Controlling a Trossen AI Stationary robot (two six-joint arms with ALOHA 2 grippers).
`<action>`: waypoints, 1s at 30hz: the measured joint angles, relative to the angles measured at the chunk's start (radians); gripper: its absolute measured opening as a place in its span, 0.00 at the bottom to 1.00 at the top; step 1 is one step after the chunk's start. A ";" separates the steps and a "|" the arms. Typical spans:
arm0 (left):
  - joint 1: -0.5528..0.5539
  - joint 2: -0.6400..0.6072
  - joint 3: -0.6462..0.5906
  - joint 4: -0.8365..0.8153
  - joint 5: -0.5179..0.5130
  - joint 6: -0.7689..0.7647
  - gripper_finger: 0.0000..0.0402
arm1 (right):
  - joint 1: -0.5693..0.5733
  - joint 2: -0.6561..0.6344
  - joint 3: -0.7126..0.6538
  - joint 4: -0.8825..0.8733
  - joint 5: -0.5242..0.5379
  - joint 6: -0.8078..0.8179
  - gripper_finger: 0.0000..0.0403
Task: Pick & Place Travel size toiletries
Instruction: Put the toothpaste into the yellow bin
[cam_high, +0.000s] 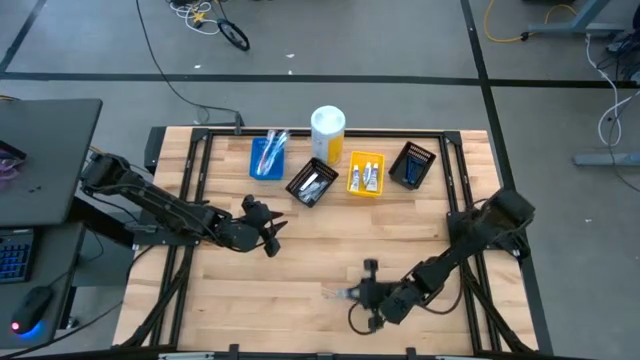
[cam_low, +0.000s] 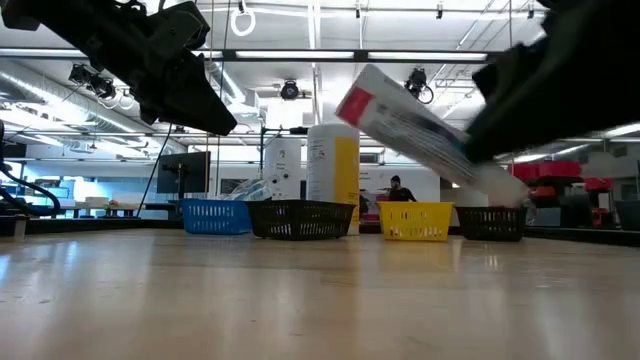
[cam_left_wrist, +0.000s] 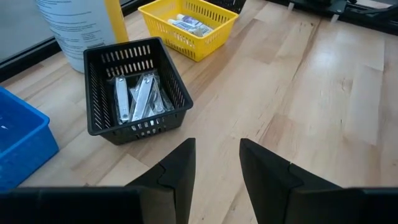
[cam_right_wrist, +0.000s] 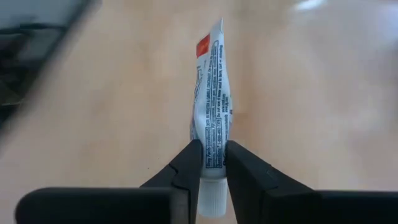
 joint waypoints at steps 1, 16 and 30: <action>0.000 0.000 0.000 0.000 0.000 0.000 0.34 | -0.006 -0.030 0.000 -0.045 0.060 -0.007 0.18; 0.000 0.001 0.000 0.003 0.001 -0.007 0.34 | -0.544 -0.347 -0.034 -0.558 0.392 0.101 0.18; 0.000 0.001 0.000 0.004 0.000 0.025 0.34 | -0.950 -0.331 -0.161 -0.298 -0.026 -0.039 0.19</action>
